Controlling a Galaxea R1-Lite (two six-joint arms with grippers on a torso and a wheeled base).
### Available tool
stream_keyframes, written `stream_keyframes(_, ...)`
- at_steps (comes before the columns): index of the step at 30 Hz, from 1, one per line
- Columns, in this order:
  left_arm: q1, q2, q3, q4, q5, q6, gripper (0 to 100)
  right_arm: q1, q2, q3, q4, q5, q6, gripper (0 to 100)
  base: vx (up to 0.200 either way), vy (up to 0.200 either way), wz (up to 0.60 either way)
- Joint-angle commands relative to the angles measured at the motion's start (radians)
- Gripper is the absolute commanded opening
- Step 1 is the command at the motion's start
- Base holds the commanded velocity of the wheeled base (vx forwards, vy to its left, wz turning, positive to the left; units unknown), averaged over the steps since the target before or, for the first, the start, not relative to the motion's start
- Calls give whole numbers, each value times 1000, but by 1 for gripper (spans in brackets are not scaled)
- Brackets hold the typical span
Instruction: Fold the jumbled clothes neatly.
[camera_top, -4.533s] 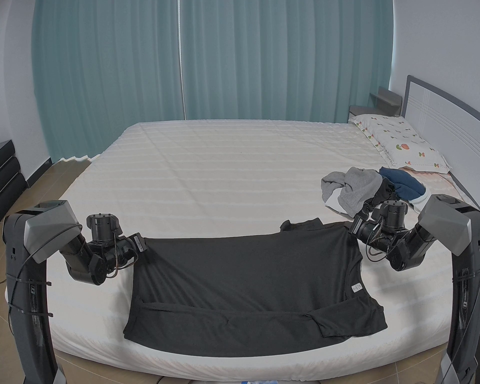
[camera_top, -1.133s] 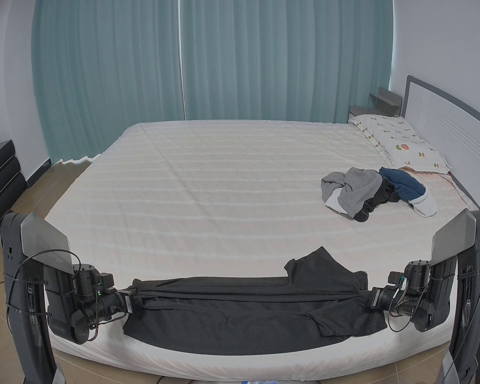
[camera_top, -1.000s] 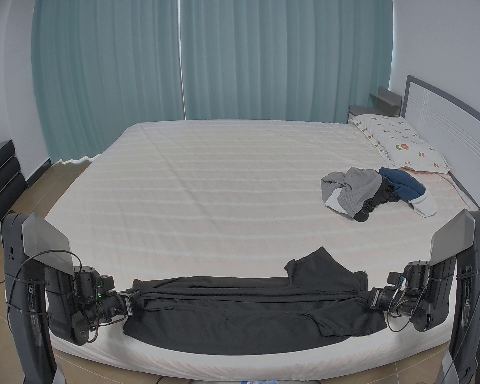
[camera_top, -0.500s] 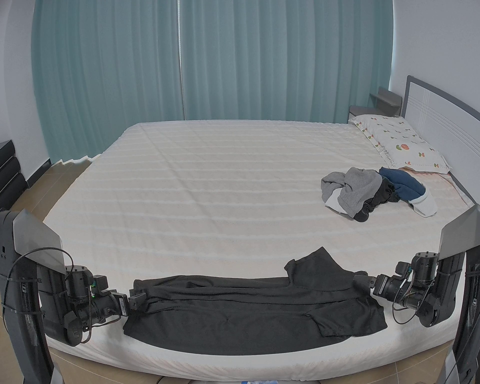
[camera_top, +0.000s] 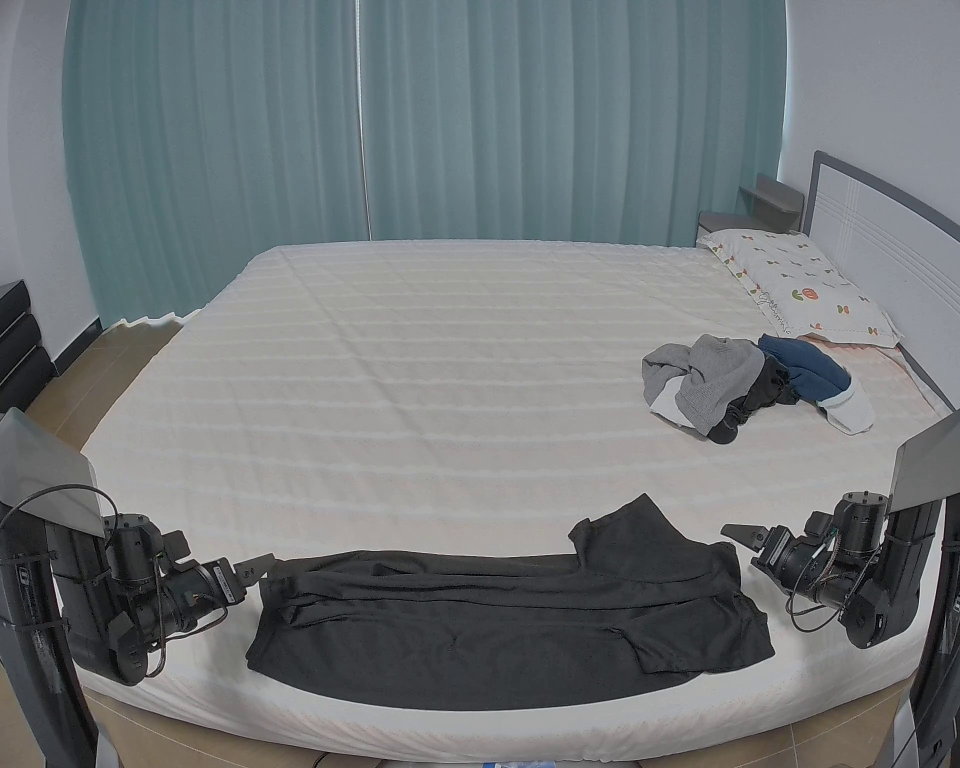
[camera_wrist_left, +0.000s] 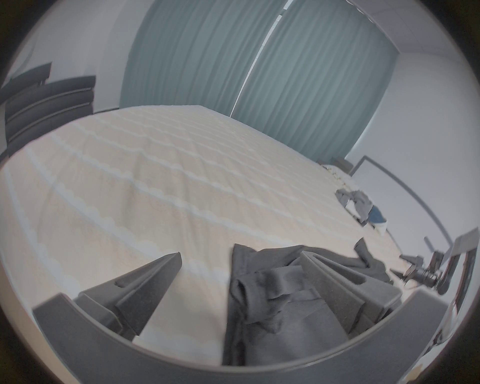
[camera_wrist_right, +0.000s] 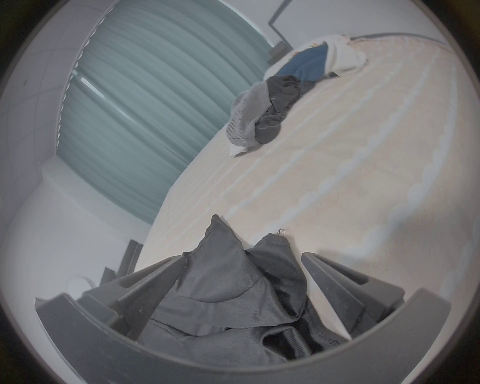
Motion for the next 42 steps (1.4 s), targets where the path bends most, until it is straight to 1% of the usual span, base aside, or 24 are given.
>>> stream_keyframes(1,-79,-31,4,-6,21,-120,100,3,-2,12,-12,-1,58,100,0,0,0)
stream_keyframes(3,-99,-32,7,-2,40,-158,100,3,-9,22,-12,-1,58,100,0,0,0)
stream_keyframes(4,-117,-29,7,-1,72,-183,100,6,-15,34,-12,-1,59,100,0,0,0)
stream_keyframes(5,-117,-29,7,-1,75,-184,100,6,-17,34,-12,-1,59,100,0,0,0)
stream_keyframes(6,-124,-22,5,1,124,-198,100,17,-26,43,-12,-1,62,100,0,0,0)
stream_keyframes(9,-147,-3,1,1,185,-215,100,34,-32,49,-12,-1,67,100,0,0,0)
stream_keyframes(12,-199,17,-16,1,251,-299,100,37,-31,58,-12,-1,67,100,0,0,0)
stream_keyframes(16,-237,46,-21,25,310,-308,100,32,-35,66,-12,-3,69,100,0,0,0)
stream_keyframes(21,-240,54,-24,30,336,-308,100,26,-49,75,-12,-3,67,100,0,0,0)
stream_keyframes(22,-240,51,-21,31,342,-307,0,26,-49,75,-12,-3,69,100,0,0,0)
stream_keyframes(31,-248,52,-16,51,348,-256,0,26,-71,77,-12,-26,66,100,0,0,0)
stream_keyframes(35,-231,5,-32,54,397,-219,0,26,-92,87,-12,-27,62,100,0,0,0)
stream_keyframes(41,-223,-63,-30,53,400,-229,0,38,-94,97,-12,-27,64,100,0,0,0)
stream_keyframes(42,-222,-83,-30,53,397,-244,0,58,-108,107,-9,-29,64,100,0,0,0)
